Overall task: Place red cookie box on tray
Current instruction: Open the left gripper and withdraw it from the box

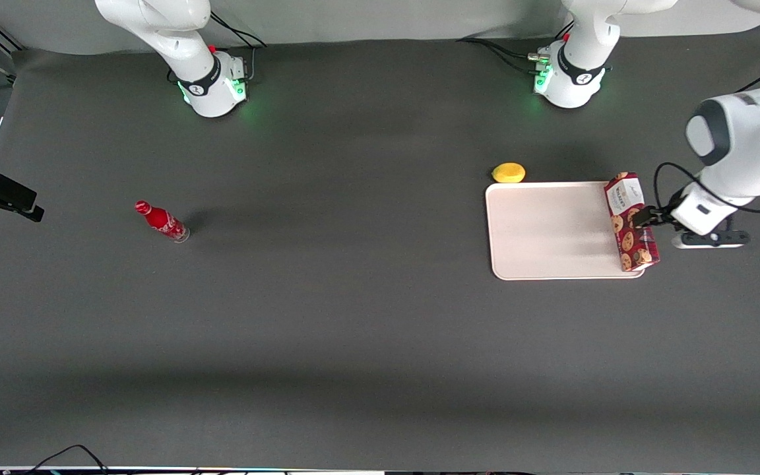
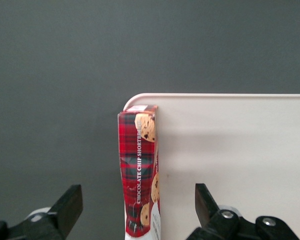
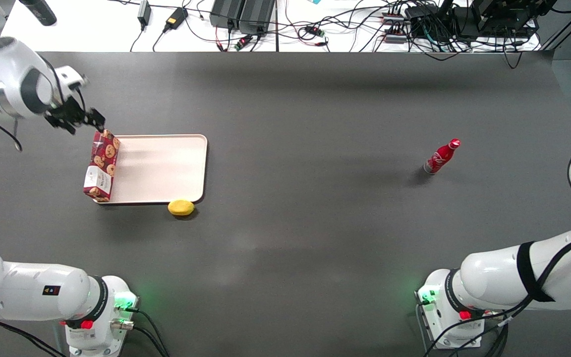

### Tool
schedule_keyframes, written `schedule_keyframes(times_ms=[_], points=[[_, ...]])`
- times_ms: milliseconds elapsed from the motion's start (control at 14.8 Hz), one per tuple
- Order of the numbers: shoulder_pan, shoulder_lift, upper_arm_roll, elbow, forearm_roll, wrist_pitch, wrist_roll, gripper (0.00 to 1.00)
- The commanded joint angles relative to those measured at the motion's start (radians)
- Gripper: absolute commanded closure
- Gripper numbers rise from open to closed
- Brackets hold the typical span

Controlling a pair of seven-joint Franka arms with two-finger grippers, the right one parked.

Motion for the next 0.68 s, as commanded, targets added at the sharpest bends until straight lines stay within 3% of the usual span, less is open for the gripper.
schedule_keyframes(times_ms=[0, 271, 610], points=[[-0.01, -0.05, -0.007, 0.189, -0.005, -0.24, -0.02, 0.0], [-0.012, -0.05, -0.031, 0.402, -0.001, -0.463, -0.02, 0.0], [-0.013, -0.051, -0.066, 0.571, 0.05, -0.604, -0.011, 0.0]])
